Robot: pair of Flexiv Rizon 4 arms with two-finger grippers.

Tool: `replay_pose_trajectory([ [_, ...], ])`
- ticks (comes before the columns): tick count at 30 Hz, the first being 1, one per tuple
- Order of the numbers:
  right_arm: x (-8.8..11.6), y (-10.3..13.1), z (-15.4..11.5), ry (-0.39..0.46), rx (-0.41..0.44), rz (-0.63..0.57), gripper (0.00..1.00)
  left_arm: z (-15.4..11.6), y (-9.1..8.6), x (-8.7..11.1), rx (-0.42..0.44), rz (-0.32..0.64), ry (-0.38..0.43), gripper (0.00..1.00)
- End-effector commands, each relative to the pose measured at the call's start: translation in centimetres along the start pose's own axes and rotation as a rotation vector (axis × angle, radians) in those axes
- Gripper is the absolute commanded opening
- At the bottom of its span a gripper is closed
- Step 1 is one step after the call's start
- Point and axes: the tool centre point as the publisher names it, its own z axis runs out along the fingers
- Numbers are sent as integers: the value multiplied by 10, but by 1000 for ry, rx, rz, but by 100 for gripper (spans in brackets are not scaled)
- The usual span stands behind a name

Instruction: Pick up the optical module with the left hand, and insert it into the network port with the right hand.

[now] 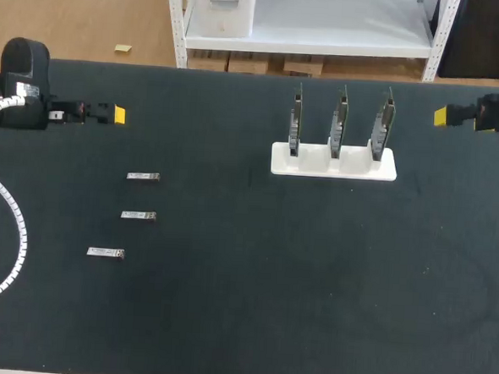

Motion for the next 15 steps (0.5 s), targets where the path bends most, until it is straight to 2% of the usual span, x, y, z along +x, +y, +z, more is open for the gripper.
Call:
replay_pose_trajectory([
  [1,0,1,0,-1,4,1,100,-1,2,2,11,2,-11,100],
  [11,0,1,0,-1,4,1,100,-1,2,2,11,2,-11,100],
  [13,0,1,0,-1,4,1,100,-1,1,1,-7,39,18,100],
  [15,0,1,0,-1,4,1,100,-1,0,0,15,77,14,100],
])
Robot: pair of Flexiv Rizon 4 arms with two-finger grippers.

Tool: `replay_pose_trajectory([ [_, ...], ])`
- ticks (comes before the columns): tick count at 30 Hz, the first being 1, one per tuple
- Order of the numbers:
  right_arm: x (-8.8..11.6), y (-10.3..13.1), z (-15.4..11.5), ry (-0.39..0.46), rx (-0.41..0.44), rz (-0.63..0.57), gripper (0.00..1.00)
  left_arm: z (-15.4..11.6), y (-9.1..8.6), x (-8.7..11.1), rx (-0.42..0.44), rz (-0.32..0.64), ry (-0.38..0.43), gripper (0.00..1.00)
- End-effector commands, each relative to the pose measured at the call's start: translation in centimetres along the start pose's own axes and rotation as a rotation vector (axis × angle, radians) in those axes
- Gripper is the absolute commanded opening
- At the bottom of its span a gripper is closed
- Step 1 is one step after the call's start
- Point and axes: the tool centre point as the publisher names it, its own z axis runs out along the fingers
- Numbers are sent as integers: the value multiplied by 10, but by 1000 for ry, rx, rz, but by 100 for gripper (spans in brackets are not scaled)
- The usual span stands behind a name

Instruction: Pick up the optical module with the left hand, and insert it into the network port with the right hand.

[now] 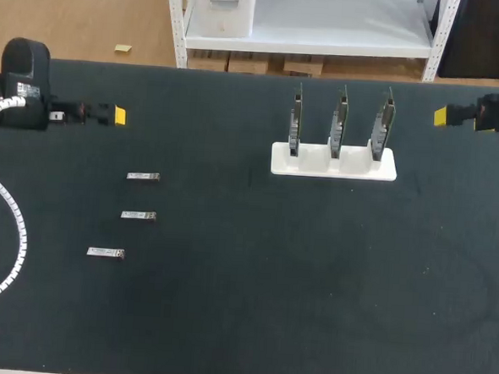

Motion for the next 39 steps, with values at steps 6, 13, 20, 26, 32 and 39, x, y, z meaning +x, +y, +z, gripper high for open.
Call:
replay_pose_trajectory([
  [6,0,1,0,-1,4,1,100,4,5,-9,-53,235,103,100],
  [13,0,1,0,-1,4,1,100,11,19,-25,-89,471,310,100],
  [20,0,1,0,-1,4,1,100,-5,25,-66,-85,582,354,100],
  [26,0,1,0,-1,4,1,100,0,25,-65,-66,702,467,100],
  [32,0,1,0,-1,4,1,100,16,26,-39,-62,812,566,100],
  [39,0,1,0,-1,4,1,100,36,34,-16,-61,875,639,100],
])
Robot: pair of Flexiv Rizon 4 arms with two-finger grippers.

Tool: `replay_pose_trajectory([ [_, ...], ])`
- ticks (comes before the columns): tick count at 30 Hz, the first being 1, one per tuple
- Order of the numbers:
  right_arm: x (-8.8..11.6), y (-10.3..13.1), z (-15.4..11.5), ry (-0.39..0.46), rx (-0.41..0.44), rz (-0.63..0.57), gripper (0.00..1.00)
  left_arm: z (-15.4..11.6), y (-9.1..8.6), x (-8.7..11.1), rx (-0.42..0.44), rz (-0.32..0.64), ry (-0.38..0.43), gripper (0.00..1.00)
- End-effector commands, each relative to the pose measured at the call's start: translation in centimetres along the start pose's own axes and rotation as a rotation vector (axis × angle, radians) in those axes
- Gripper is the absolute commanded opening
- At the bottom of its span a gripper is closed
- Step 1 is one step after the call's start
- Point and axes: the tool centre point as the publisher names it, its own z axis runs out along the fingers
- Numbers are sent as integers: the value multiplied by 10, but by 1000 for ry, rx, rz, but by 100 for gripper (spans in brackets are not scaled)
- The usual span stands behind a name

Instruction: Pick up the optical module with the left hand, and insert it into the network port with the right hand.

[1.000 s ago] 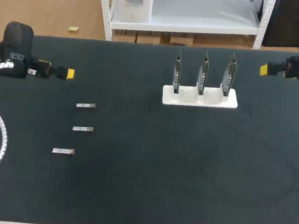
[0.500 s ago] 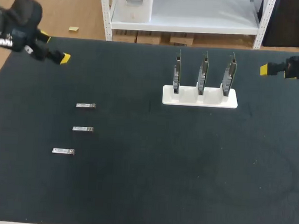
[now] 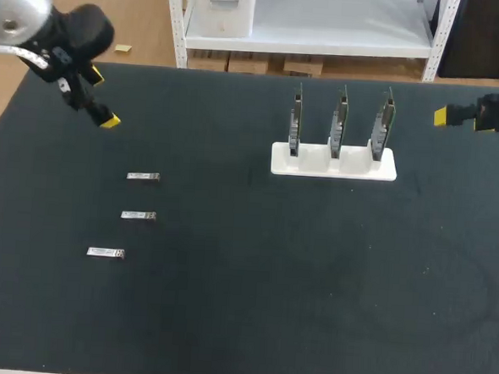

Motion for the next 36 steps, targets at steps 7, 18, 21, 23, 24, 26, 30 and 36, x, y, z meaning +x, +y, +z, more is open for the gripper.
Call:
replay_pose_trajectory([
  [7,0,1,0,-1,4,1,100,35,-4,13,159,105,88,100],
  [18,0,1,0,-1,4,1,100,56,-11,21,203,172,104,100],
  [21,0,1,0,-1,4,1,100,60,-13,21,200,185,106,100],
  [23,0,1,0,-1,4,1,100,63,-15,21,198,193,111,100],
  [24,0,1,0,-1,4,1,100,65,-16,22,185,201,115,100],
  [26,0,1,0,-1,4,1,100,69,-20,22,184,215,123,100],
  [30,0,1,0,-1,4,1,100,76,-25,23,184,223,132,100],
  [36,0,1,0,-1,4,1,100,86,-29,23,189,241,145,100],
])
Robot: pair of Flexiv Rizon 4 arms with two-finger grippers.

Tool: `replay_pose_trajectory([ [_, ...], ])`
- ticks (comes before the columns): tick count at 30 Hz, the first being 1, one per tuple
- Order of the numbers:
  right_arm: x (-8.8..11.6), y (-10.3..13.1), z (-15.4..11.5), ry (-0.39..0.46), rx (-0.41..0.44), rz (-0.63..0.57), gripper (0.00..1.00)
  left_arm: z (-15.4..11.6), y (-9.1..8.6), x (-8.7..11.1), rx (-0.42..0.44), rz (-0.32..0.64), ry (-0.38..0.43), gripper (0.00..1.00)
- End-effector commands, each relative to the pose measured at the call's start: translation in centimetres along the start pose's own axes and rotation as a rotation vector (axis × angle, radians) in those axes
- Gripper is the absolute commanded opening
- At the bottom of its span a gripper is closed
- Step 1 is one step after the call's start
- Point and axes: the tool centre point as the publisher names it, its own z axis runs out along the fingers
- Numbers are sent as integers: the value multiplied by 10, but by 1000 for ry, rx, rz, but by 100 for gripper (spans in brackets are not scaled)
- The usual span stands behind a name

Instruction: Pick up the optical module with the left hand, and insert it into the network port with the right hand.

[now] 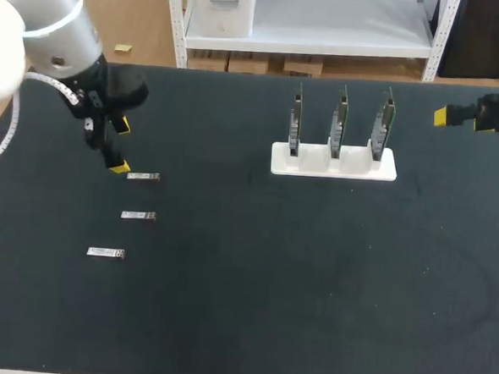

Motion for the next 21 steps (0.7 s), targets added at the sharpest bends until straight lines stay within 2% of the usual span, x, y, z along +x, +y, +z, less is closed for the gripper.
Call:
replay_pose_trajectory([
  [1,0,1,0,-1,4,1,100,8,0,-2,-1,14,12,100],
  [13,0,1,0,-1,4,1,100,33,1,6,67,8,41,100],
  [21,0,1,0,-1,4,1,100,45,-2,6,71,13,53,100],
])
